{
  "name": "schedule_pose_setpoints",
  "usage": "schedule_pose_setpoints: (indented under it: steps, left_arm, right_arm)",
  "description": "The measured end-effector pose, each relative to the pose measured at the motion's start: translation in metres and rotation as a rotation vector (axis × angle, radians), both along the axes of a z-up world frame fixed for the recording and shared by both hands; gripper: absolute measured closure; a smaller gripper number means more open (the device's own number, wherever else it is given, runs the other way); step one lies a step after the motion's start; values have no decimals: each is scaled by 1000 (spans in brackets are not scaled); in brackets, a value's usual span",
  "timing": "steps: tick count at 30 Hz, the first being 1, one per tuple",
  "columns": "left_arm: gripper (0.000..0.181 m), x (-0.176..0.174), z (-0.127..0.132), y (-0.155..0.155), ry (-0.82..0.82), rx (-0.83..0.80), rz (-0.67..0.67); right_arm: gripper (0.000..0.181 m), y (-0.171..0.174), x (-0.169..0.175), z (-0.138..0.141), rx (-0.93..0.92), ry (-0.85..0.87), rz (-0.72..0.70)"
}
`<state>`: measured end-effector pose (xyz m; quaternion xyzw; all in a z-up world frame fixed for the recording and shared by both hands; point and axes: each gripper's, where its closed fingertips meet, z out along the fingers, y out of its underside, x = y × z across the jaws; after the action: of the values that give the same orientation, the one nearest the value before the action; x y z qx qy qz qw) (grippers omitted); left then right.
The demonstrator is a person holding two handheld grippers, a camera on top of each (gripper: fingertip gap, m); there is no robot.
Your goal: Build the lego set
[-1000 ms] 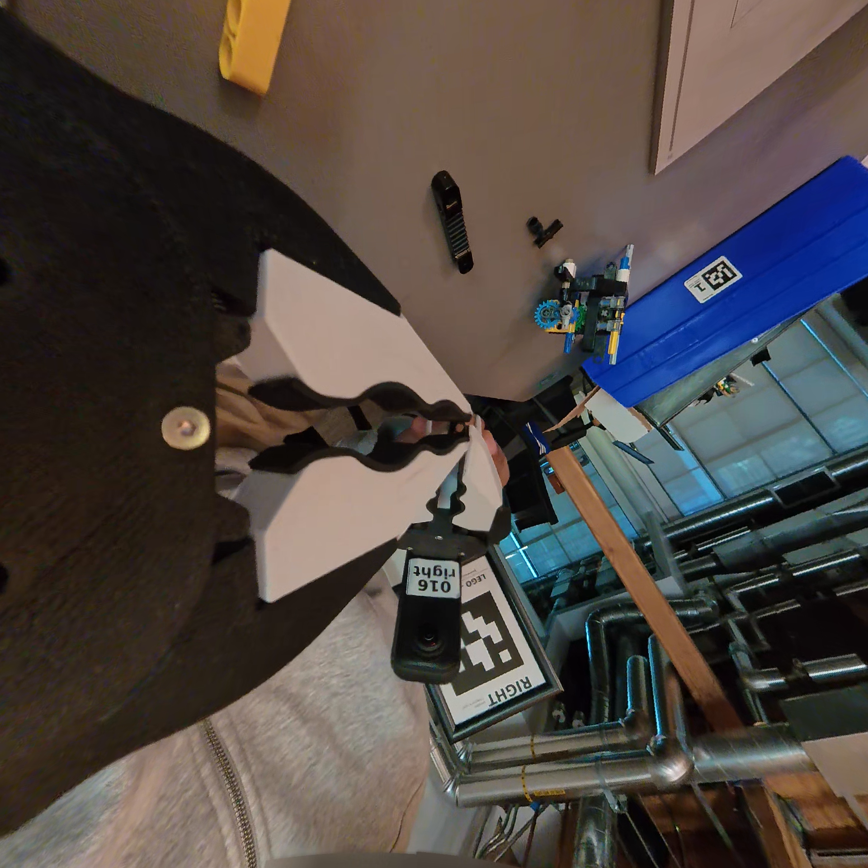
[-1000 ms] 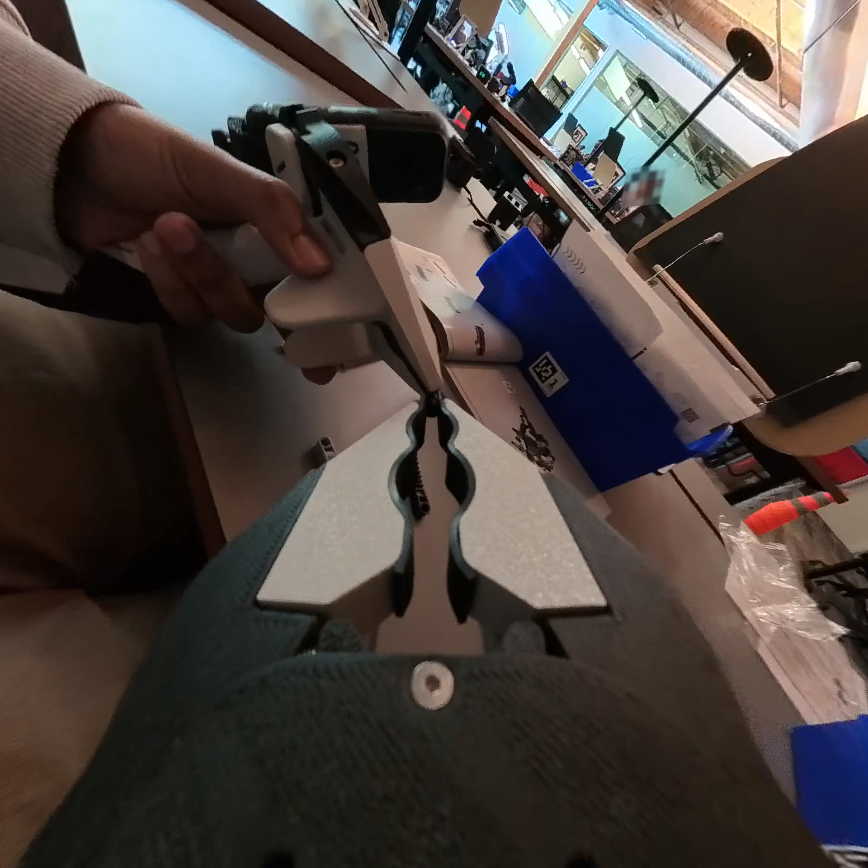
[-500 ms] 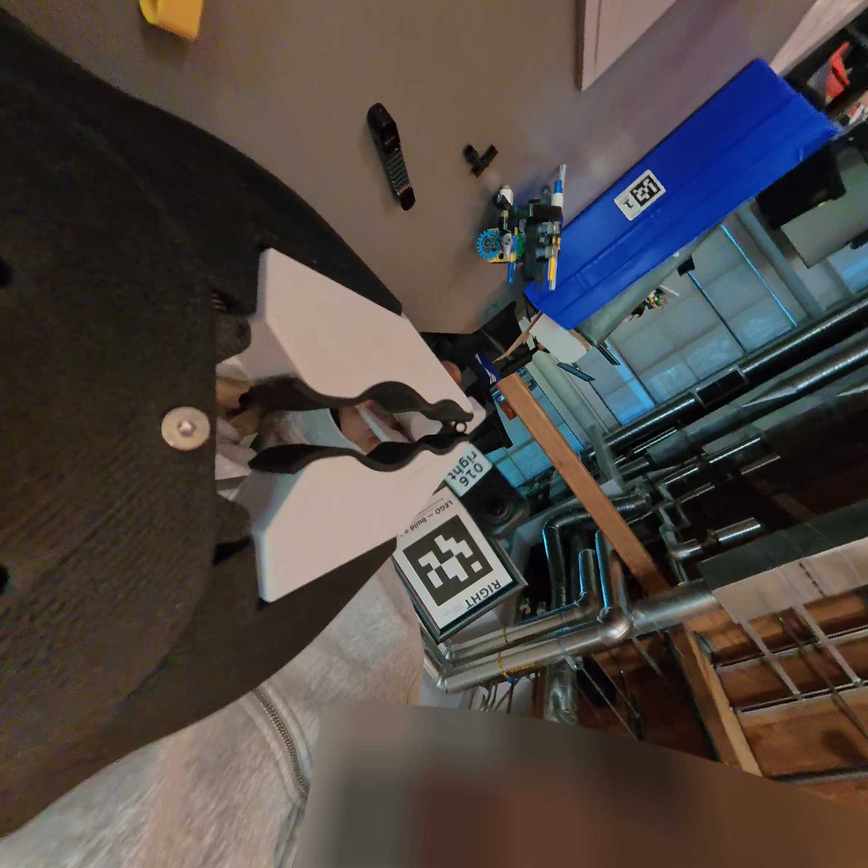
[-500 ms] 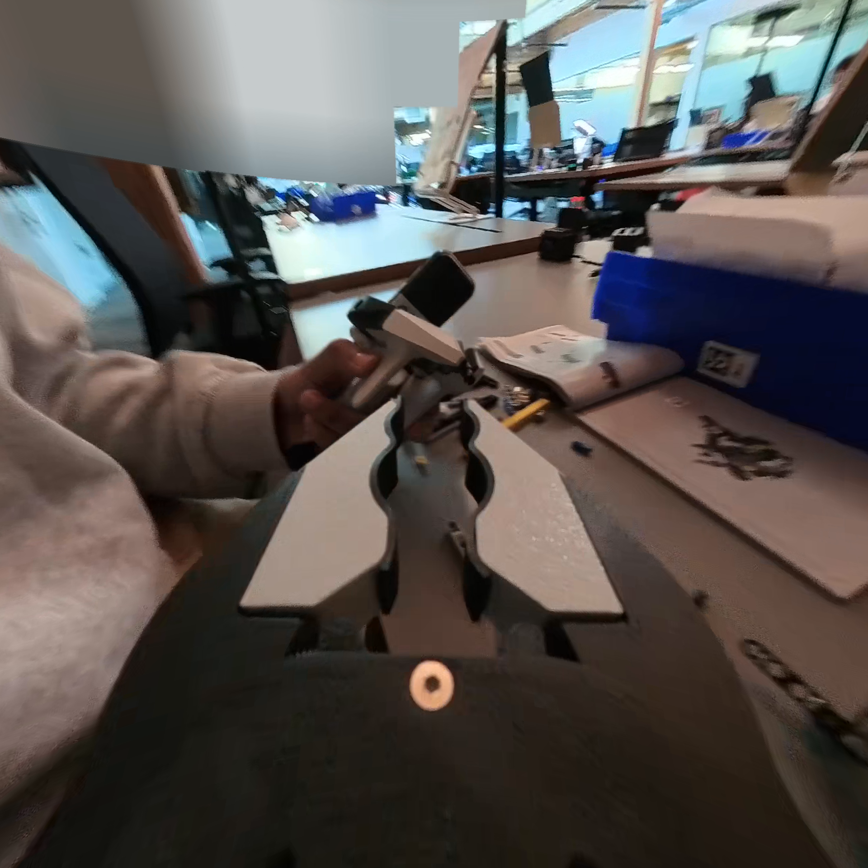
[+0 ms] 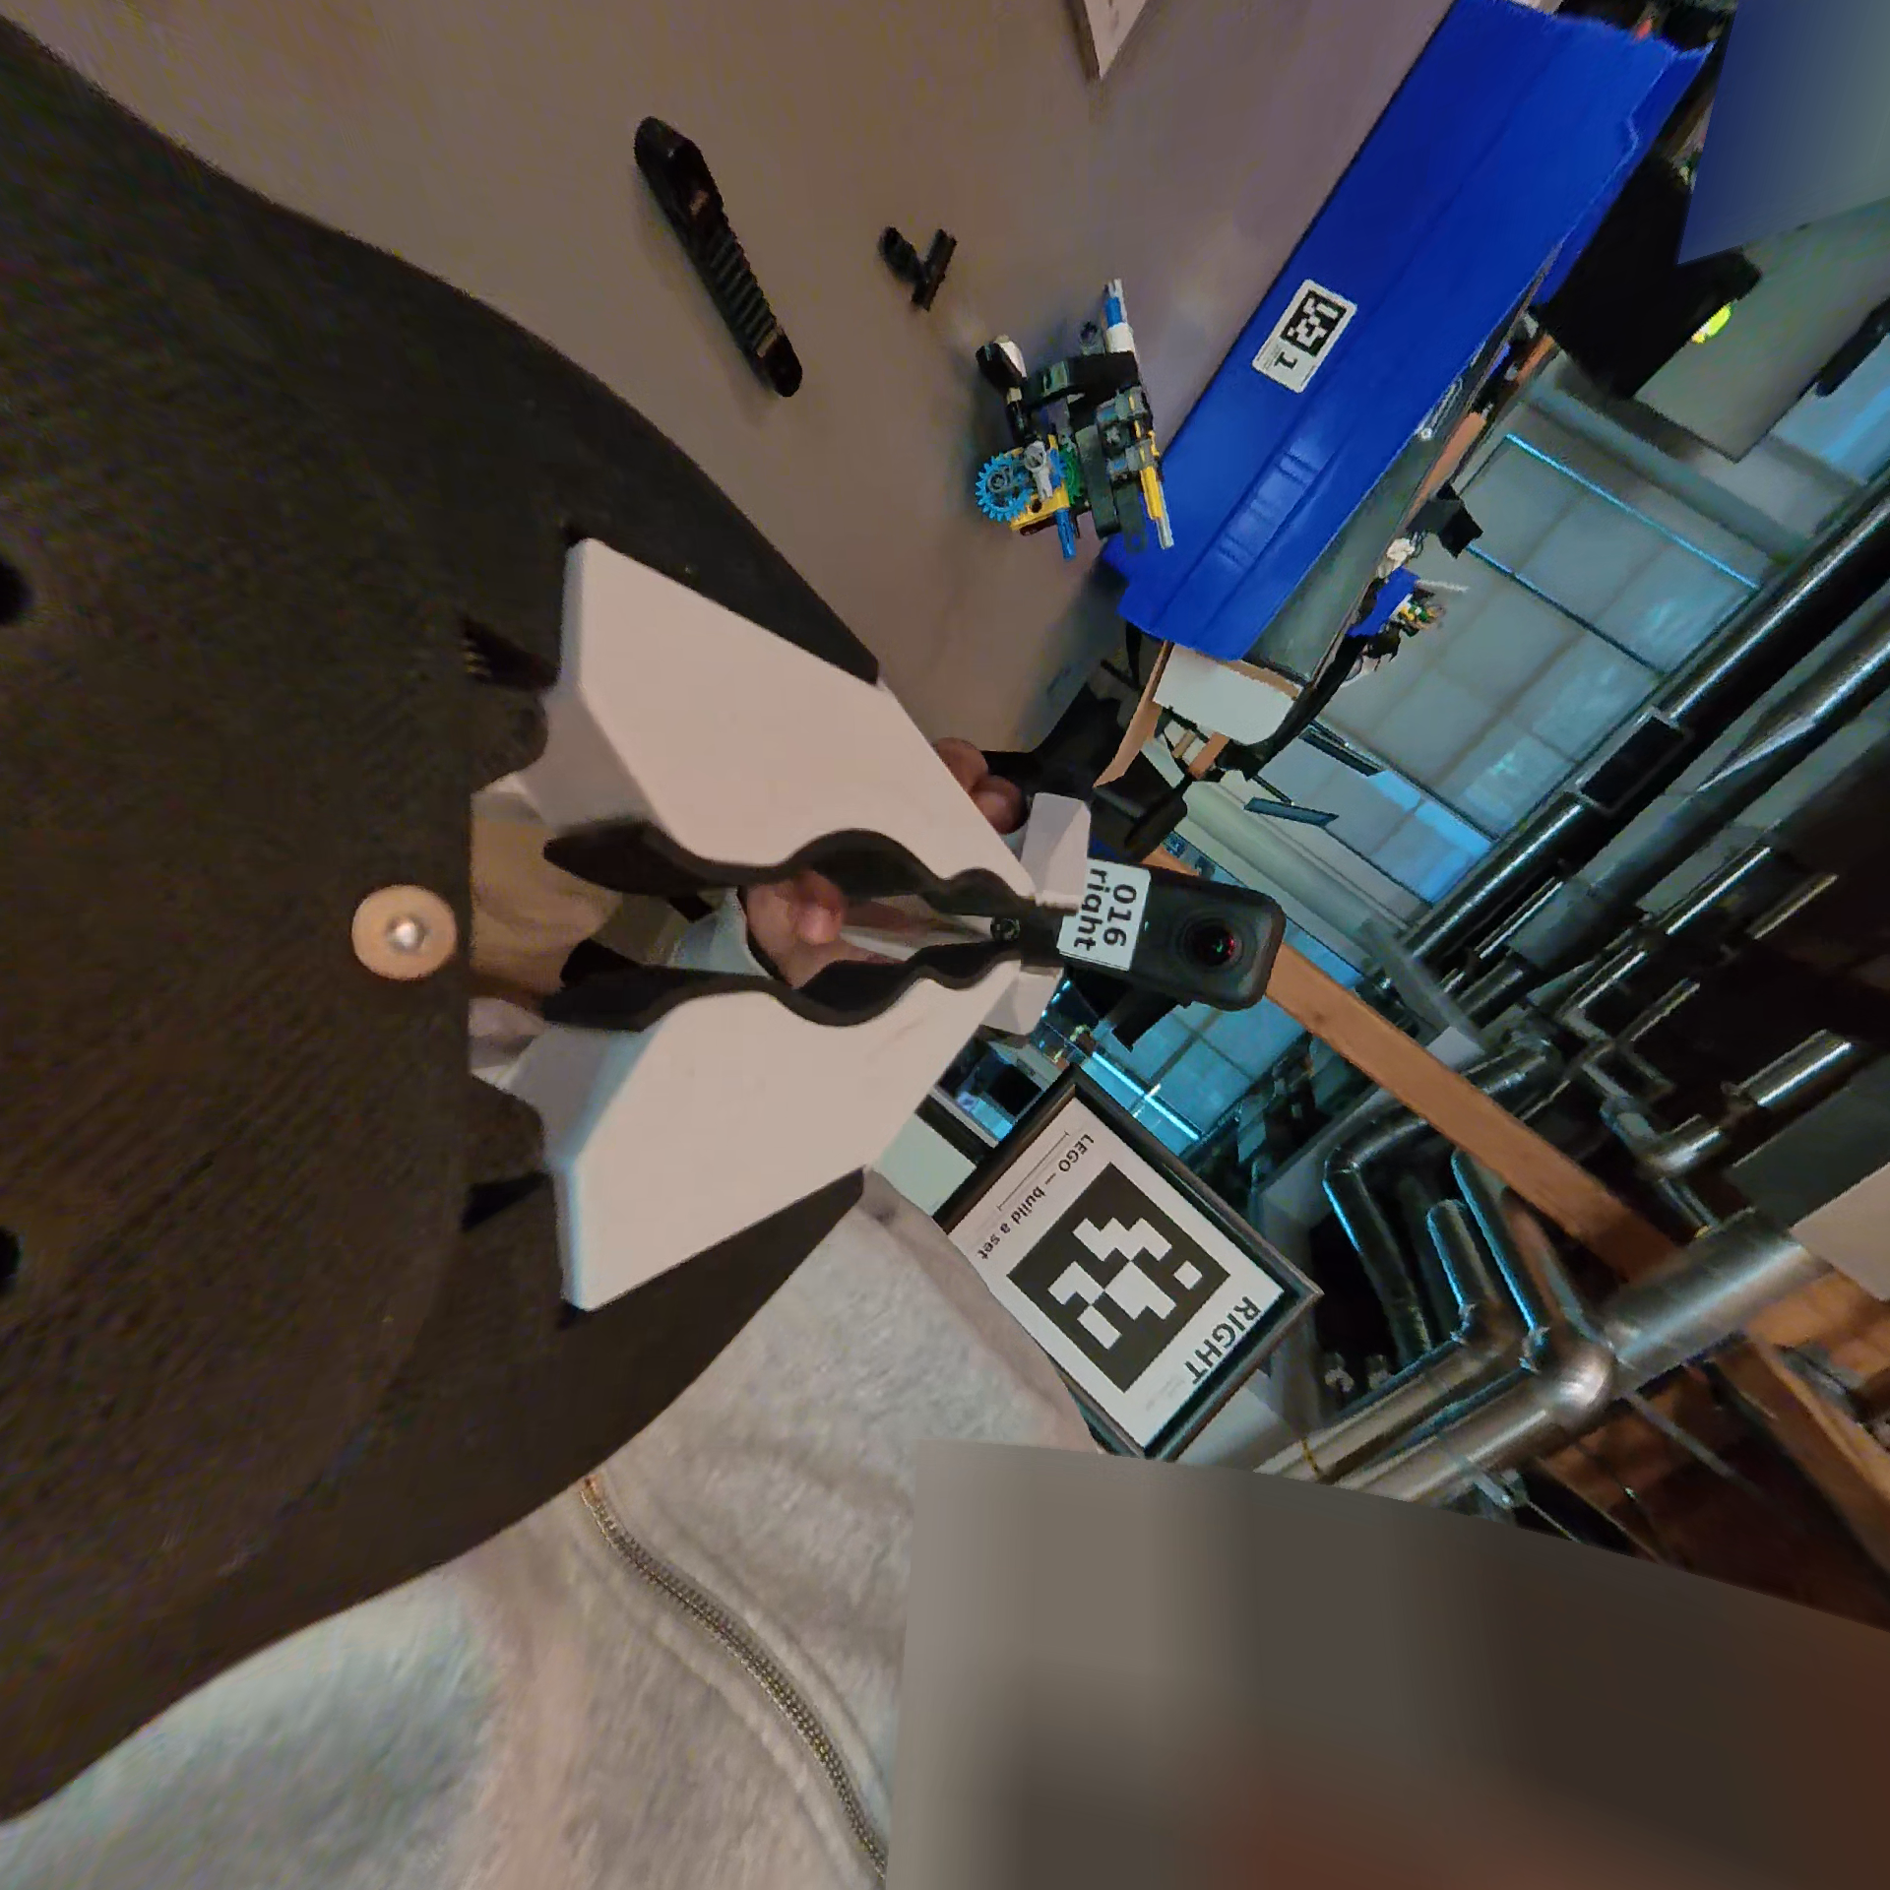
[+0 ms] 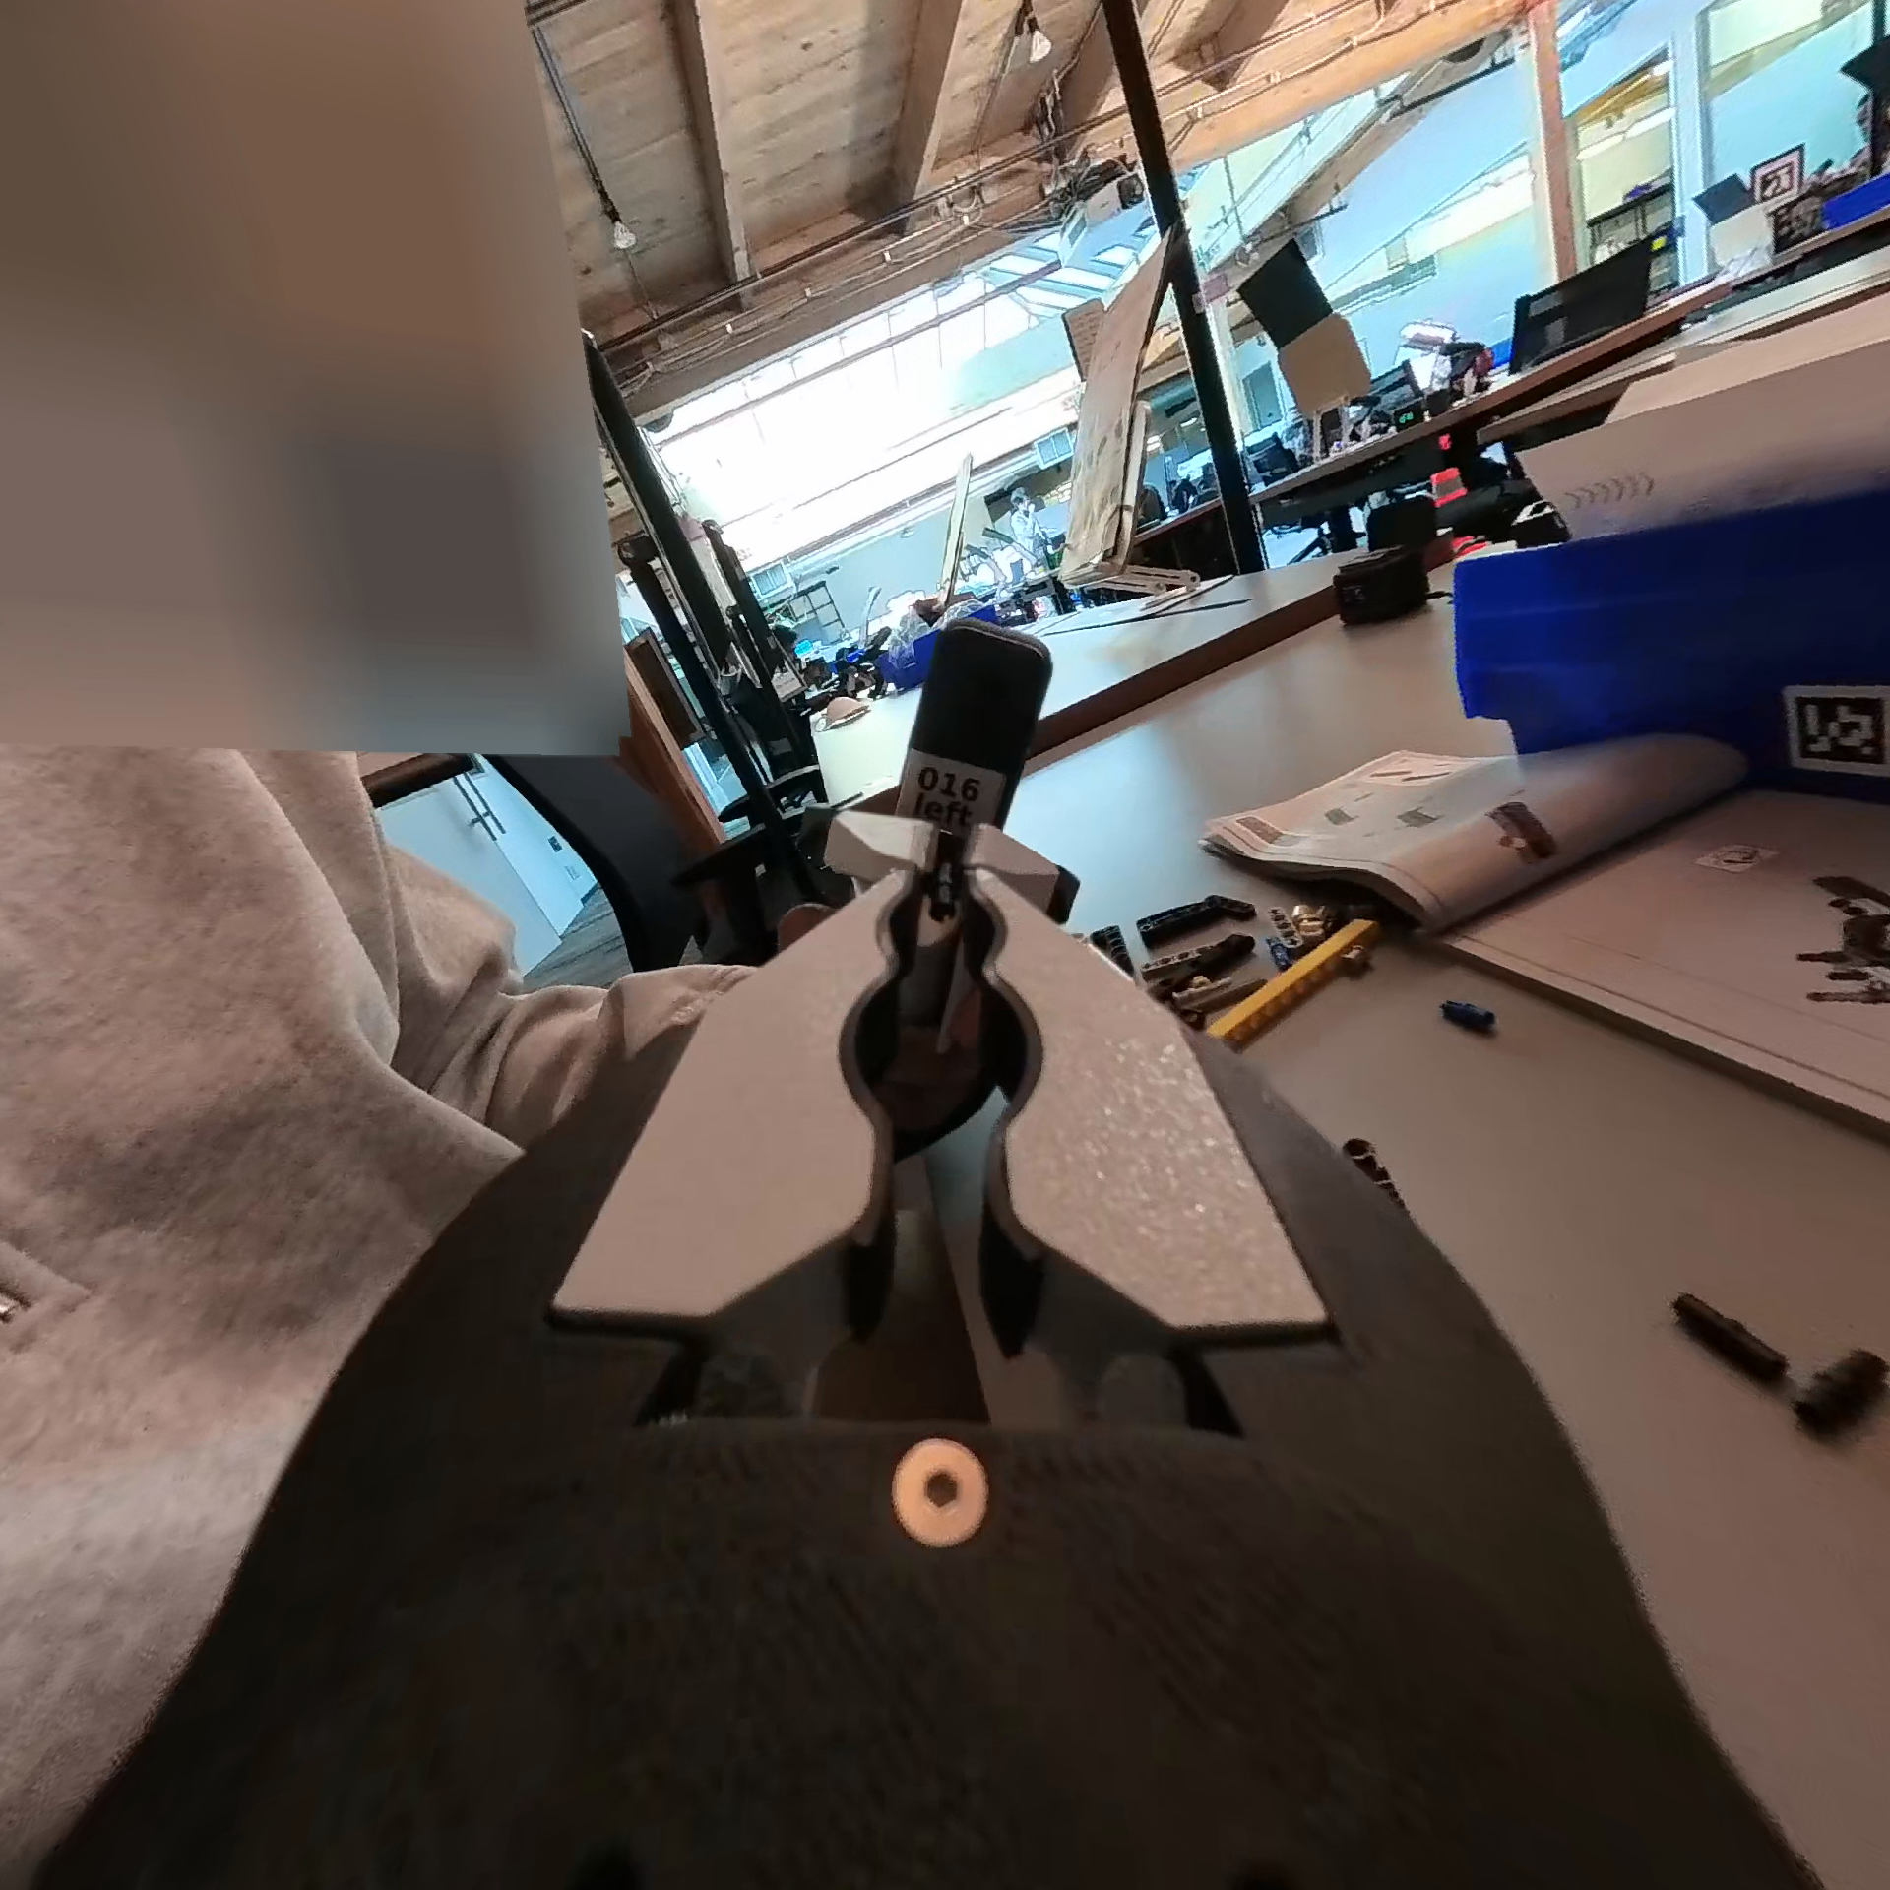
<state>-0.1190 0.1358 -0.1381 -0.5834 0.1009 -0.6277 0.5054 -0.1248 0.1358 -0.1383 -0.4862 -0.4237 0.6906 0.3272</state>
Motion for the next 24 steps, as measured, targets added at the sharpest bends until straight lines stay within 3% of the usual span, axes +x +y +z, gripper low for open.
schedule_pose_setpoints:
  steps: [1, 24]
  left_arm:
    - [179, 0, 0, -1, 5, 6, 0]
    - [179, 3, 7, -6, 0, 50, -3]
  right_arm:
    - [178, 0, 0, 0, 4, 1, 3]
    - [178, -5, 4, 4, 39, 34, 29]
